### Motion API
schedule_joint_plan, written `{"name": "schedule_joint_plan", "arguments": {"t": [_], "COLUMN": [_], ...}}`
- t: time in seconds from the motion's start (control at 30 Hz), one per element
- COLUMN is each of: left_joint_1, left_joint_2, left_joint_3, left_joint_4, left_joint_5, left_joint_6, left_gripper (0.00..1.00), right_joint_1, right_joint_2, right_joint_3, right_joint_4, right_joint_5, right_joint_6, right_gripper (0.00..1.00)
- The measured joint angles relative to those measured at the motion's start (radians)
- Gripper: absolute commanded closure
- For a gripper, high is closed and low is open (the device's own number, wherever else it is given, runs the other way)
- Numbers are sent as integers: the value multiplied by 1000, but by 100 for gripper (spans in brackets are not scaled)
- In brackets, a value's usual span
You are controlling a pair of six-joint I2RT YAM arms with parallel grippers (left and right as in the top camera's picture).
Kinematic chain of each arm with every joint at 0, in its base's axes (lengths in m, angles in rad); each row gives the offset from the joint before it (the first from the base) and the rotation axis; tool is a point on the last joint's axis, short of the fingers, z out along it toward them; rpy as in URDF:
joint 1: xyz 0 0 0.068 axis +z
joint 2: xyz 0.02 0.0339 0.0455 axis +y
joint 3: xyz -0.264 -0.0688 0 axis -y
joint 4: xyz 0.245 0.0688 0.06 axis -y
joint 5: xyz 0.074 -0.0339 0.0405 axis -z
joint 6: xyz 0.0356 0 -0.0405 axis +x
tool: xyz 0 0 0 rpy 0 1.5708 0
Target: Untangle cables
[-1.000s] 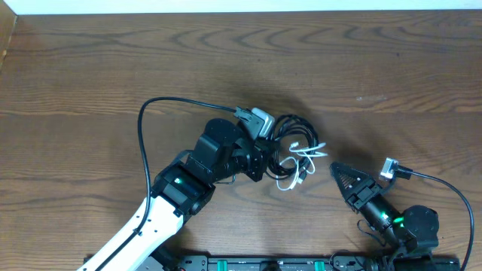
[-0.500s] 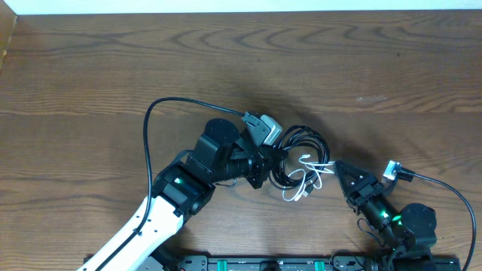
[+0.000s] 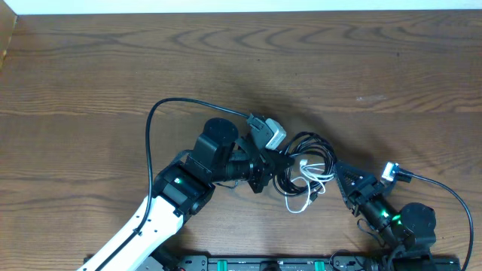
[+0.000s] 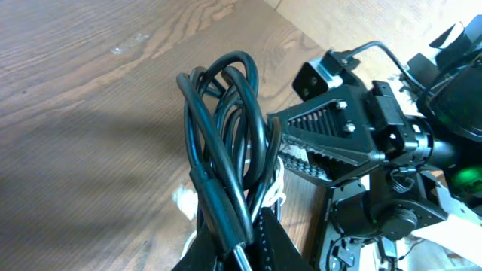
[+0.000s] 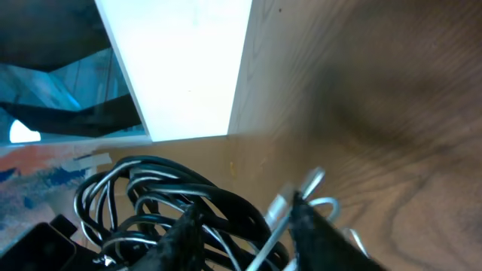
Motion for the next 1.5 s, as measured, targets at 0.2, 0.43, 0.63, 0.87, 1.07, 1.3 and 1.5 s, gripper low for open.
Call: {"name": "schedule_joint_plan", "arguments": {"t": [0.2, 0.43, 0.63, 0.87, 1.07, 1.3, 1.5], "left_joint_1": [0, 1, 1, 1, 1, 1, 1], "left_joint_2": [0, 0, 0, 0, 1, 1, 1], "left_joint_3": [0, 0, 0, 0, -2, -2, -2], "left_joint_4": [0, 31, 45, 45, 119, 124, 124], "left_joint_5": [8, 14, 22, 23, 54, 61, 83], "left_joint_6": [0, 0, 0, 0, -1, -1, -1], "left_gripper": [93, 93, 93, 93, 92, 93, 92], "right_joint_1": [0, 0, 0, 0, 0, 0, 0], "right_joint_2": [0, 0, 0, 0, 0, 0, 0], "right_joint_3": [0, 0, 0, 0, 0, 0, 0], "right_joint_4": [0, -10, -61, -87, -90, -90, -90], "right_joint_5": [-40, -86, -132, -180, -175, -147, -117], "right_joint_6": [70, 100, 109, 112, 114, 153, 183], "right_gripper": [69, 78, 86, 86, 79, 77, 78]}}
